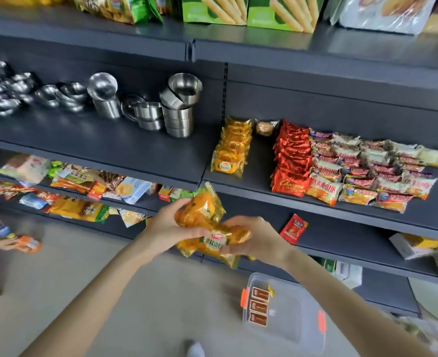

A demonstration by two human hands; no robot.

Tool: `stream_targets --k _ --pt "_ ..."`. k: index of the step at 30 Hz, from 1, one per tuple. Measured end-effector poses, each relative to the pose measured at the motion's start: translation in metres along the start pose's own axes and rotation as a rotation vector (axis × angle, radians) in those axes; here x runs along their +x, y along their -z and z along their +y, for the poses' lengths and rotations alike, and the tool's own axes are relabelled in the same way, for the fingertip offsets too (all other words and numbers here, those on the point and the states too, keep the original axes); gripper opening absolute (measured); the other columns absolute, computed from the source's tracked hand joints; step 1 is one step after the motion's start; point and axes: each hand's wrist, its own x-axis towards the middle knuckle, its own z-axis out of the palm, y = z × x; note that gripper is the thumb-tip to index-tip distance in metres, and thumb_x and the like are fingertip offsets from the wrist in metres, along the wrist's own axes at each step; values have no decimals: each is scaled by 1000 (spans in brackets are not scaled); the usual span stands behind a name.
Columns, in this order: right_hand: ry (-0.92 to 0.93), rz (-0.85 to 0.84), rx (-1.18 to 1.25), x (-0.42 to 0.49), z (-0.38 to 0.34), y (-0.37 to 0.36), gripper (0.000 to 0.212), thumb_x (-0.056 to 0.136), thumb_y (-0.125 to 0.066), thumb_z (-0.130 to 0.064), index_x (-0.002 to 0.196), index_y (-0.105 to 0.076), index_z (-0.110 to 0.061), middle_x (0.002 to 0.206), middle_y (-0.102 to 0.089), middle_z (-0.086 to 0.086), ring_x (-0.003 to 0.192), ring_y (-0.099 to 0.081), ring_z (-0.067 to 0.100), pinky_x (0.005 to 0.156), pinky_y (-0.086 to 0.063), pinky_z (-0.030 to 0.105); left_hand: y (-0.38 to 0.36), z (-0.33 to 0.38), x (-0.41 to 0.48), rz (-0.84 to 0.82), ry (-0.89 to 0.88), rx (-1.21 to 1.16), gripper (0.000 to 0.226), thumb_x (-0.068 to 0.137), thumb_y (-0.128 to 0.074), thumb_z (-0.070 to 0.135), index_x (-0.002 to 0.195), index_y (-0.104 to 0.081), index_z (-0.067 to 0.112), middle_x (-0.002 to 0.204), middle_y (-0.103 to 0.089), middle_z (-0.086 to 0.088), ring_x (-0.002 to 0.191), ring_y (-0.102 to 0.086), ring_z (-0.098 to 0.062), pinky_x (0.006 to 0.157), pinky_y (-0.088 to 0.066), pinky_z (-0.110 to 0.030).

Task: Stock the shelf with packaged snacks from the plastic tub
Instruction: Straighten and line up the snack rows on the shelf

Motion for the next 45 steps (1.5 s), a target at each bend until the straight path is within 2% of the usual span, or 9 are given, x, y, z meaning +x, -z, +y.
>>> stream_targets --k 8,11,14,20,23,30,35,40,45 --pt "-100 162 24 49 15 -14 38 68 -84 -26 102 -65 -27 94 -65 -14 87 -63 5 76 -53 23 29 -30 52 16 31 -69 68 67 -73 65 125 -54 35 123 -62 9 114 -58 -11 100 -48 -38" --pt "-136 296 4 74 29 0 36 70 -83 -25 100 -63 -31 91 -64 -17 88 -63 5 79 -52 24 36 -41 76 53 64 -121 20 87 -66 40 106 -58 40 112 -65 10 108 -61 -12 95 -49 -34" --pt "-159 418 -56 104 52 11 38 76 -79 -26 110 -65 -27 99 -67 -9 91 -64 13 81 -53 31 37 -46 100 84 73 -92 12 92 -62 27 100 -57 35 102 -65 10 96 -62 -8 76 -49 -22" --pt "-118 502 -269 172 89 23 41 82 -73 -19 121 -63 -19 114 -53 3 94 -61 26 81 -52 39 39 -52 158 113 81 6 30 75 -75 38 97 -64 21 92 -68 3 87 -63 -15 75 -49 -30" --pt "-112 496 -356 200 99 26 42 84 -72 -20 124 -60 -20 113 -49 2 91 -61 25 77 -53 38 45 -55 182 124 82 34 30 81 -76 29 107 -66 18 99 -67 3 90 -62 -11 71 -46 -21" --pt "-107 469 -464 238 105 33 44 85 -71 -25 124 -52 -18 111 -52 4 91 -60 27 68 -51 37 63 -57 213 160 141 -63 24 83 -73 21 106 -66 17 98 -68 0 93 -65 -19 69 -52 -28" --pt "-184 493 -396 247 114 30 46 84 -70 -27 123 -48 -16 115 -51 5 86 -61 27 66 -49 37 63 -54 233 119 164 -65 25 84 -72 23 107 -66 16 103 -69 -5 95 -66 -20 72 -55 -34" --pt "-223 548 -308 248 118 24 53 82 -71 -28 128 -45 -18 122 -47 3 90 -59 23 66 -45 33 56 -49 244 81 147 -33 25 85 -72 19 108 -65 12 98 -68 -3 88 -65 -14 63 -49 -22" --pt "-200 570 -236 247 127 19 62 80 -74 -26 132 -41 -20 125 -44 3 91 -62 23 66 -48 34 53 -52 250 44 166 -19 30 84 -73 20 112 -65 11 102 -69 -5 93 -66 -17 68 -51 -24"
